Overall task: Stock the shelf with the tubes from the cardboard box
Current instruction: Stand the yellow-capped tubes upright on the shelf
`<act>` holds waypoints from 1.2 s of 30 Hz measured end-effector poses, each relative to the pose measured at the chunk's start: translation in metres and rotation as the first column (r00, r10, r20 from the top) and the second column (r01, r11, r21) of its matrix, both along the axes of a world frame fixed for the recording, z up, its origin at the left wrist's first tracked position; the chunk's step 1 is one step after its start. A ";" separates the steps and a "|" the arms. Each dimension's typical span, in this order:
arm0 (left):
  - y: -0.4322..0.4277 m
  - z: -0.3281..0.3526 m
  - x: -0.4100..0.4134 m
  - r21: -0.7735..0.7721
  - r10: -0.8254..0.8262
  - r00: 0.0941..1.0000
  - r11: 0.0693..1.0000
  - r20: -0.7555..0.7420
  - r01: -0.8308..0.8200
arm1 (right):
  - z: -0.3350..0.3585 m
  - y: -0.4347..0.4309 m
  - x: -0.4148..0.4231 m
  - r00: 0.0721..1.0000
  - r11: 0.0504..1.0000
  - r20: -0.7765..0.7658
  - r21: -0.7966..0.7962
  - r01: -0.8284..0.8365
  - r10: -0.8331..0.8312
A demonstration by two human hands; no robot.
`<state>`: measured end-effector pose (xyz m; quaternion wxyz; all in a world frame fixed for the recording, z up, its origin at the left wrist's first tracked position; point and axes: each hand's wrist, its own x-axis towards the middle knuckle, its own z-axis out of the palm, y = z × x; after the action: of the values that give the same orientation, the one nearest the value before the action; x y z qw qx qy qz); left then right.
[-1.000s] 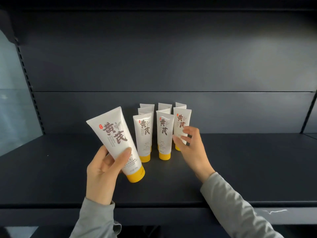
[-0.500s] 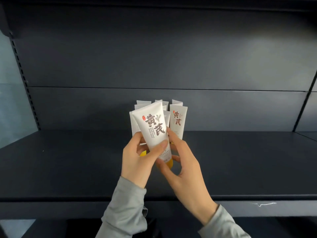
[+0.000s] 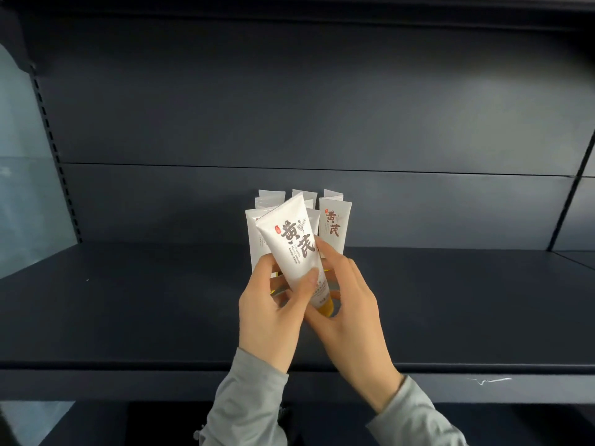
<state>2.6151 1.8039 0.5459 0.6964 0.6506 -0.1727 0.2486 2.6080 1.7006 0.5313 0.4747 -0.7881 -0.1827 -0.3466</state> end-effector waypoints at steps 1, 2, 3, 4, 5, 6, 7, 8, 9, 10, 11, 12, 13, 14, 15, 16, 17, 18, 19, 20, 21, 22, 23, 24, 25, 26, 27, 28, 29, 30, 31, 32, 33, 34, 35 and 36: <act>0.002 0.000 -0.001 0.023 -0.021 1.000 1.000 0.006 0.021 | 0.002 0.000 0.002 0.999 0.999 -0.020 0.017 -0.028 0.029; 0.005 0.001 -0.002 0.056 -0.045 0.999 0.997 0.014 0.044 | 0.004 -0.001 0.003 0.997 0.997 -0.044 0.046 -0.062 0.064; 0.008 0.001 -0.004 0.103 -0.057 0.998 0.993 0.025 0.054 | 0.006 -0.002 0.006 0.992 0.991 -0.069 0.088 -0.102 0.108; 0.012 0.000 -0.005 0.162 -0.047 0.998 0.986 0.038 0.041 | 0.008 -0.004 0.010 0.985 0.981 -0.091 0.137 -0.136 0.149; 0.016 0.000 -0.005 0.228 -0.016 0.999 0.974 0.052 0.004 | 0.008 -0.008 0.015 0.979 0.972 -0.110 0.179 -0.151 0.172; 0.022 -0.002 -0.005 0.296 0.028 0.997 0.954 0.069 -0.047 | 0.009 -0.013 0.021 0.977 0.969 -0.131 0.203 -0.138 0.167; 0.028 -0.004 -0.004 0.374 0.080 0.993 0.921 0.091 -0.108 | 0.009 -0.019 0.026 0.978 0.974 -0.157 0.201 -0.108 0.141; 0.034 -0.006 -0.002 0.463 0.137 0.982 0.868 0.126 -0.181 | 0.010 -0.025 0.032 0.977 0.979 -0.185 0.190 -0.071 0.106; 0.042 -0.008 0.000 0.547 0.196 0.966 0.796 0.169 -0.257 | 0.011 -0.032 0.038 0.973 0.982 -0.214 0.186 -0.042 0.082; 0.049 -0.012 0.002 0.615 0.247 0.947 0.720 0.206 -0.322 | 0.012 -0.039 0.044 0.968 0.981 -0.240 0.193 -0.027 0.074; 0.057 -0.015 0.005 0.665 0.291 0.931 0.654 0.219 -0.361 | 0.012 -0.046 0.050 0.962 0.979 -0.264 0.205 -0.019 0.073; 0.064 -0.018 0.007 0.704 0.331 0.920 0.603 0.209 -0.376 | 0.013 -0.052 0.055 0.955 0.978 -0.287 0.210 -0.005 0.067; 0.071 -0.020 0.008 0.734 0.362 0.912 0.563 0.193 -0.379 | 0.013 -0.056 0.060 0.950 0.978 -0.307 0.207 0.013 0.052; 0.077 -0.023 0.010 0.758 0.383 0.906 0.533 0.180 -0.376 | 0.013 -0.060 0.065 0.946 0.980 -0.323 0.196 0.031 0.035; 0.082 -0.025 0.010 0.778 0.396 0.903 0.509 0.170 -0.369 | 0.013 -0.063 0.070 0.941 0.983 -0.337 0.180 0.045 0.019; 0.087 -0.027 0.011 0.793 0.404 0.901 0.491 0.160 -0.360 | 0.012 -0.064 0.074 0.936 0.985 -0.351 0.165 0.057 0.004; 0.090 -0.028 0.011 0.804 0.408 0.901 0.482 0.147 -0.349 | 0.010 -0.065 0.078 0.931 0.986 -0.365 0.154 0.068 -0.007; 0.093 -0.029 0.011 0.811 0.413 0.901 0.478 0.132 -0.338 | 0.009 -0.065 0.082 0.926 0.987 -0.377 0.144 0.075 -0.015; 0.095 -0.029 0.010 0.815 0.415 0.902 0.478 0.117 -0.326 | 0.007 -0.064 0.086 0.922 0.988 -0.386 0.133 0.081 -0.024; 0.096 -0.029 0.009 0.819 0.417 0.903 0.478 0.105 -0.316 | 0.005 -0.064 0.089 0.919 0.988 -0.393 0.122 0.090 -0.035; 0.096 -0.030 0.009 0.822 0.419 0.903 0.479 0.096 -0.309 | 0.004 -0.063 0.092 0.916 0.989 -0.399 0.114 0.098 -0.045; 0.097 -0.031 0.008 0.823 0.421 0.903 0.480 0.087 -0.303 | 0.002 -0.062 0.095 0.912 0.989 -0.406 0.108 0.106 -0.053; 0.097 -0.032 0.007 0.826 0.421 0.904 0.481 0.077 -0.295 | 0.000 -0.061 0.097 0.908 0.988 -0.415 0.103 0.111 -0.059; 0.097 -0.033 0.007 0.828 0.420 0.905 0.482 0.066 -0.285 | -0.002 -0.060 0.099 0.903 0.988 -0.425 0.099 0.115 -0.062; 0.098 -0.034 0.007 0.829 0.419 0.906 0.486 0.056 -0.275 | -0.003 -0.059 0.101 0.900 0.989 -0.432 0.095 0.115 -0.063; 0.098 -0.035 0.008 0.829 0.418 0.907 0.491 0.046 -0.268 | -0.004 -0.057 0.102 0.898 0.990 -0.435 0.087 0.112 -0.063; 0.099 -0.036 0.008 0.829 0.416 0.909 0.496 0.036 -0.260 | -0.006 -0.056 0.103 0.898 0.991 -0.435 0.077 0.109 -0.064; 0.099 -0.036 0.009 0.827 0.415 0.909 0.501 0.029 -0.255 | -0.007 -0.055 0.103 0.898 0.992 -0.435 0.066 0.106 -0.067; 0.099 -0.036 0.009 0.824 0.411 0.911 0.507 0.025 -0.251 | -0.008 -0.054 0.104 0.897 0.993 -0.436 0.056 0.107 -0.072; 0.100 -0.037 0.010 0.819 0.406 0.914 0.516 0.022 -0.249 | -0.008 -0.054 0.104 0.895 0.993 -0.440 0.047 0.111 -0.079; 0.100 -0.037 0.010 0.814 0.401 0.916 0.525 0.020 -0.247 | -0.009 -0.053 0.104 0.891 0.992 -0.446 0.041 0.117 -0.086; 0.100 -0.037 0.011 0.811 0.394 0.919 0.532 0.017 -0.243 | -0.009 -0.053 0.104 0.886 0.992 -0.455 0.037 0.123 -0.093; 0.099 -0.037 0.011 0.810 0.387 0.922 0.536 0.014 -0.238 | -0.009 -0.053 0.103 0.881 0.991 -0.463 0.035 0.129 -0.098; 0.100 -0.037 0.012 0.809 0.378 0.926 0.540 0.013 -0.232 | -0.009 -0.053 0.103 0.877 0.990 -0.468 0.034 0.134 -0.103; 0.100 -0.038 0.012 0.809 0.370 0.929 0.542 0.011 -0.226 | -0.009 -0.052 0.102 0.875 0.990 -0.472 0.033 0.140 -0.107; 0.101 -0.038 0.013 0.809 0.362 0.932 0.545 0.010 -0.221 | -0.009 -0.052 0.102 0.873 0.989 -0.475 0.034 0.146 -0.113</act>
<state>2.6276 1.9048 0.5080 0.2912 0.9292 -0.0990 0.2048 2.7096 1.6488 0.5225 0.5074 -0.8424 0.0036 -0.1815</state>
